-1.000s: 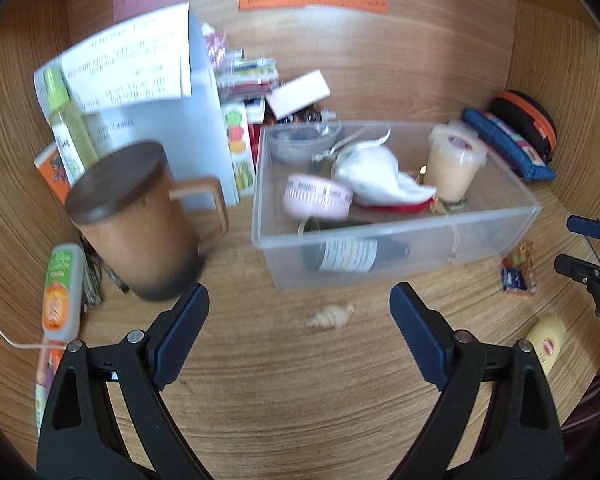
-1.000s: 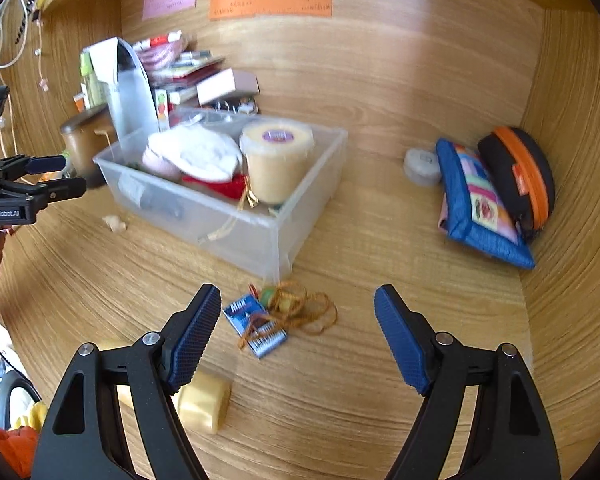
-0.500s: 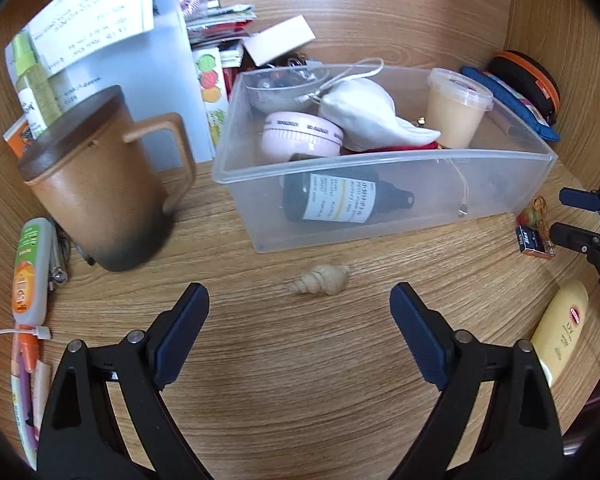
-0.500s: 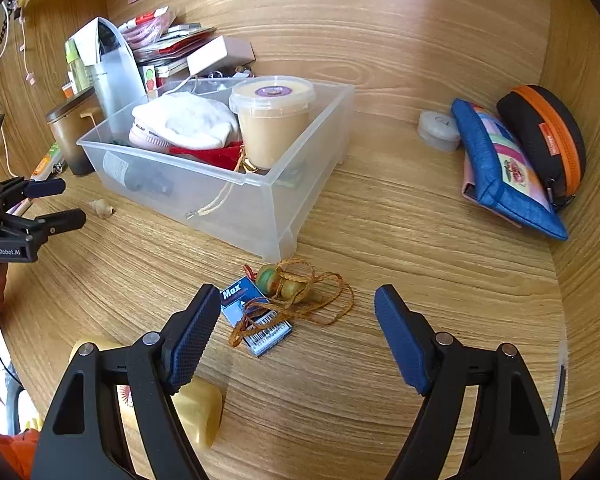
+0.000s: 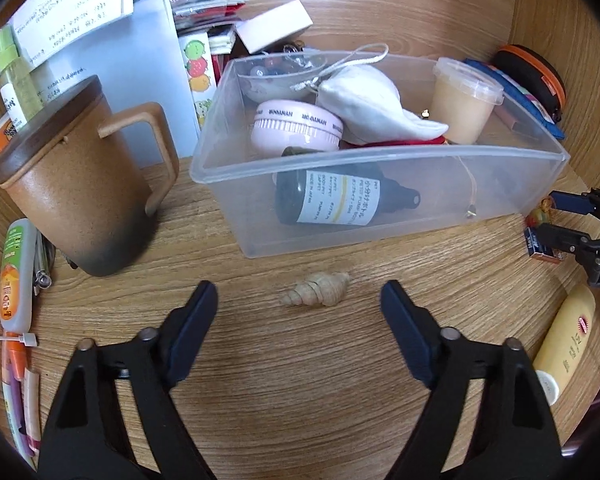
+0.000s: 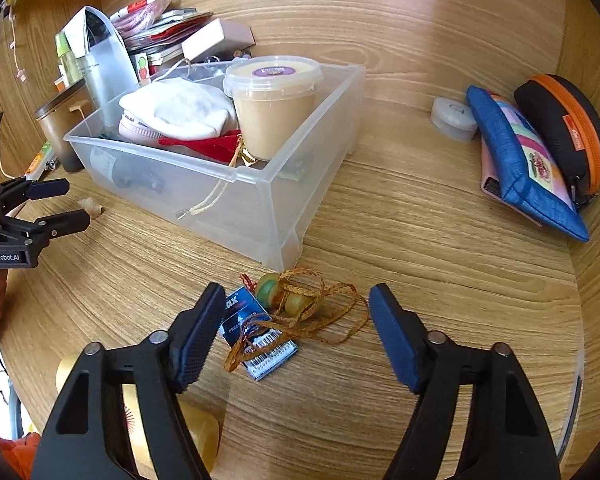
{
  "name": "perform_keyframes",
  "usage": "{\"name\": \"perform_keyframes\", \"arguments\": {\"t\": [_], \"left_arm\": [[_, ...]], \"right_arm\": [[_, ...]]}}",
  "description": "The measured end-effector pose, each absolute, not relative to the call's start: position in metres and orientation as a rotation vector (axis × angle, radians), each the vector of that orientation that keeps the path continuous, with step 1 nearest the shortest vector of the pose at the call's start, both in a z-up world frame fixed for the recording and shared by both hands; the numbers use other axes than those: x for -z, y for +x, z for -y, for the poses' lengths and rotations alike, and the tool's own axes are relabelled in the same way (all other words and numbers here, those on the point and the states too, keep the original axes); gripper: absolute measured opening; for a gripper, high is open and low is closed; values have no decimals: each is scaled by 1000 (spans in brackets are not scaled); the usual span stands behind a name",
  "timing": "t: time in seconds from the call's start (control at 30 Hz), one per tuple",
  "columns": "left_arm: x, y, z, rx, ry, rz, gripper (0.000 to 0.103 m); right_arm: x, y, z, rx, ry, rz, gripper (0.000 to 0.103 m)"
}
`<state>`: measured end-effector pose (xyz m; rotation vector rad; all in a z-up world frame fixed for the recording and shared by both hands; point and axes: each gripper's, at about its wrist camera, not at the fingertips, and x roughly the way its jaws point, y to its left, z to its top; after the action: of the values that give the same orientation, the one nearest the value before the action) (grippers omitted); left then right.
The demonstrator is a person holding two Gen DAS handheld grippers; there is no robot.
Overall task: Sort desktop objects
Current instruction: 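Grasp the spiral seashell with the left tool while the right tool grasps the beaded string, then lift and carry the seashell and beaded string with both tools over the box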
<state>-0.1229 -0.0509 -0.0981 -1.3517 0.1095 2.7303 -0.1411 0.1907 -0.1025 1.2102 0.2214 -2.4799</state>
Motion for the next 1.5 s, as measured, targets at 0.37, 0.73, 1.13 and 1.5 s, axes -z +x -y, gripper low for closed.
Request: {"name": "perform_keyframes", "arguments": {"t": [0.37,0.73,1.13,1.5], "left_arm": [[102,-126,52,-2712,-1377,-104,69],[99,-118,47,-2691,-1343,-126,46],[93,-119,57,-2676,-1323,-104,32],[83,-103,70,-2671,-1287,-100,18]], "right_arm": [[107,-147,-195,2454,1235,-153,55],[108,-148,-197,2430,1226,-96,39],[102,-137,-203,2462,1195,-100,39],[77,-121,-206,2498,1110,-127,39]]}}
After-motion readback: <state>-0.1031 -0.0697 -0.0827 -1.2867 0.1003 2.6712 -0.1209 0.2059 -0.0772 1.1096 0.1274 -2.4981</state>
